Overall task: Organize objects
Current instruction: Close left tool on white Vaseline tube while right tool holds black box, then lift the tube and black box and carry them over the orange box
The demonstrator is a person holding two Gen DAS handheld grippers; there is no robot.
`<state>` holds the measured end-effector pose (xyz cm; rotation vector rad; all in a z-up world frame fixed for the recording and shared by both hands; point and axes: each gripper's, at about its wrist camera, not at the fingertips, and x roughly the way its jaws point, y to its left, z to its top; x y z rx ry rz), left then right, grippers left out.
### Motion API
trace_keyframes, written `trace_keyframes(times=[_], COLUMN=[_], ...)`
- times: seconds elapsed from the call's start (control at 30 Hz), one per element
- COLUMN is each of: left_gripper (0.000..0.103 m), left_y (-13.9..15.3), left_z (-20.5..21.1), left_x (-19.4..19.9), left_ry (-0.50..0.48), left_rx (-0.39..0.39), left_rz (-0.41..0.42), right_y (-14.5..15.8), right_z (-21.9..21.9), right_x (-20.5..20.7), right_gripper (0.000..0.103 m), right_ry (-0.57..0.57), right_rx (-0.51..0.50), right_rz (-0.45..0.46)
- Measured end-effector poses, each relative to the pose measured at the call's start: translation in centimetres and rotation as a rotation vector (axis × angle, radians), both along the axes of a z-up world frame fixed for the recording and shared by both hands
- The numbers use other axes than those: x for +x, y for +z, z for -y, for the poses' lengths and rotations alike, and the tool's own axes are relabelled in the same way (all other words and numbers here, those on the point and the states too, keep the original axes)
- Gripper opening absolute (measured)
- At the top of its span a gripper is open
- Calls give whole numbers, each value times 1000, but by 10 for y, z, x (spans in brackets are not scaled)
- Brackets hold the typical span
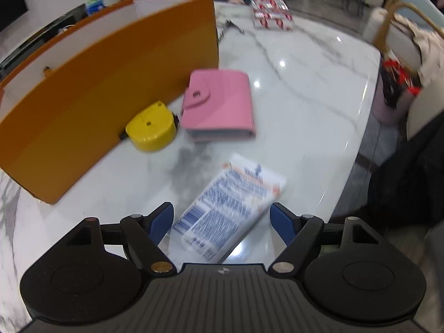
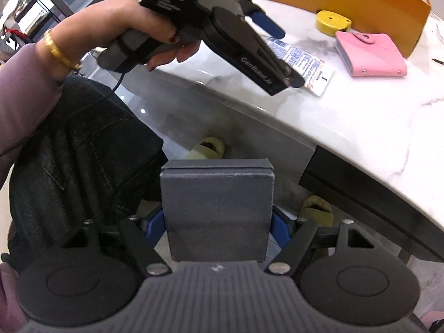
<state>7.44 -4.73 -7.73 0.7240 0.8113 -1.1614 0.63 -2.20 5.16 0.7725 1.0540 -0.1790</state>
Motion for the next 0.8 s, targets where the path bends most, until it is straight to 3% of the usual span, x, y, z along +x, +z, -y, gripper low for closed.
trace_keyframes(times=[0.1, 0.23, 0.27, 0.3, 0.33, 0.57, 0.8], left_gripper=[89, 81, 73, 58, 56, 54, 54], left_y=[-2, -2, -1, -1, 0, 3, 18], left_z=[-16, -24, -26, -26, -27, -33, -39], left_x=[13, 16, 17, 20, 22, 29, 27], left_ry=[17, 41, 57, 76, 97, 190, 260], left_rx=[-44, -66, -73, -79, -86, -130, -173], left_rz=[-78, -63, -63, -59, -57, -115, -78], right_y=[-8, -17, -15, -12, -10, 0, 9], right_z=[4, 11, 11, 12, 14, 24, 41], right_x=[0, 0, -2, -2, -3, -8, -5], right_gripper=[76, 76, 76, 76, 76, 76, 76], right_ry=[-9, -11, -14, -16, -19, -48, -73], right_rx=[3, -2, -6, -10, -15, -51, -108], right_rz=[5, 9, 10, 10, 12, 28, 54])
